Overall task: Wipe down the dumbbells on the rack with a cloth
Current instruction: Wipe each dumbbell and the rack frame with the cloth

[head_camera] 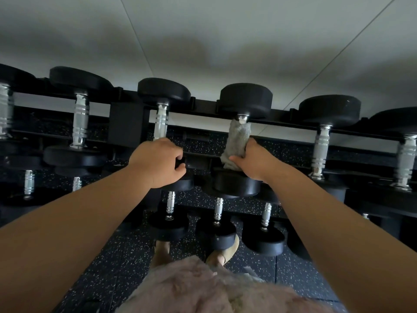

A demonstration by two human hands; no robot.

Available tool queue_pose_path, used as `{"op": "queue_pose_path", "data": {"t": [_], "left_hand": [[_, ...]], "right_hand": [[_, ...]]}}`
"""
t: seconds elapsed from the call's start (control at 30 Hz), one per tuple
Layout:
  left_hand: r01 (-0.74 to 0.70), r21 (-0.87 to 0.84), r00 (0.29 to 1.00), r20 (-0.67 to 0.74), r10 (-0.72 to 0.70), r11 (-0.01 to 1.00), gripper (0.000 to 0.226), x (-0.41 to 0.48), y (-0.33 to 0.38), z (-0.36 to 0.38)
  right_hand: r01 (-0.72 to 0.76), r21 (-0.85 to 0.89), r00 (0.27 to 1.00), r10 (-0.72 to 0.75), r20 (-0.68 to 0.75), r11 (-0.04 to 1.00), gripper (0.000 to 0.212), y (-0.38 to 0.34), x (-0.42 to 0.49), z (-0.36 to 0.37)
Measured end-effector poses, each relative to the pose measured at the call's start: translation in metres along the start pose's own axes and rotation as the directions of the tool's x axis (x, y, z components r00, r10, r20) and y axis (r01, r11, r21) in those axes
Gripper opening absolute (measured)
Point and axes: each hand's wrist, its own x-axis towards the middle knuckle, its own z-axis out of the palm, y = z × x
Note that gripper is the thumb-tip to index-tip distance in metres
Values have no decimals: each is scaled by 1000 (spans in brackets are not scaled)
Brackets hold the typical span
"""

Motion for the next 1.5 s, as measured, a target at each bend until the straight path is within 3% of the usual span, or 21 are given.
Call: {"op": "queue_pose_path", "data": {"t": [0.13, 0.2, 0.27, 0.33, 0.4, 0.53, 0.63, 0.73, 0.83, 0.97, 1.03, 1.13, 1.23, 1.3, 1.4, 1.5], "left_hand": [[2, -7, 1000, 0, -2, 1000, 34, -1, 1, -1], [1, -9, 1000, 0, -1, 1000, 34, -1, 1, -2], [-1, -8, 1000, -2, 1, 1000, 33, 0, 1, -2], [-3, -11, 1000, 1, 3, 1000, 33, 0, 0, -3], [-3, -8, 1000, 2, 3, 1000, 34, -1, 0, -2], [-2, 1, 1000, 6, 2, 1000, 33, -1, 1, -4], [10, 9, 1000, 14, -10, 1000, 33, -1, 2, -5], [21, 9, 999, 24, -21, 1000, 32, -2, 2, -7], [29, 0, 999, 28, -28, 1000, 31, -2, 2, -7], [49, -17, 998, 51, -48, 999, 35, -2, 1, -7], [50, -15, 997, 61, -49, 999, 34, -2, 2, -8], [55, 3, 996, 63, -55, 998, 32, -1, 4, -10], [62, 4, 996, 61, -62, 998, 30, -2, 4, -11], [62, -2, 996, 60, -62, 998, 31, -2, 4, -11], [64, -7, 996, 59, -64, 998, 32, -3, 5, -12], [67, -5, 996, 61, -66, 998, 31, -3, 5, -13]], "right_hand": [[36, 2, 993, -35, -111, 999, 52, -11, 16, -4], [24, 174, 968, 21, -249, 984, 51, -20, 33, -9], [-33, 360, 945, 147, -294, 932, 49, -31, 43, -10], [-17, 430, 929, 173, -327, 903, 50, -34, 41, 0], [45, 378, 935, 95, -342, 925, 56, -26, 32, 10], [-21, 114, 993, 34, -109, 993, 51, -9, 13, 6], [-11, 104, 989, 26, -143, 995, 42, -8, 10, -7], [-8, 279, 946, 98, -310, 960, 32, -13, 14, -26], [-11, 574, 900, 258, -350, 819, 37, -25, 10, -34], [106, 618, 871, 228, -436, 779, 34, -27, 0, -28], [173, 541, 867, 133, -480, 823, 29, -28, 5, -33], [202, 231, 873, -68, -483, 952, 57, -32, 21, -47], [176, -86, 857, -196, -477, 981, 71, -43, 33, -50], [173, -327, 819, -320, -477, 929, 71, -55, 30, -48], [256, -630, 791, -533, -299, 733, 67, -62, 33, -41], [296, -745, 759, -620, -197, 599, 59, -56, 37, -56]]}}
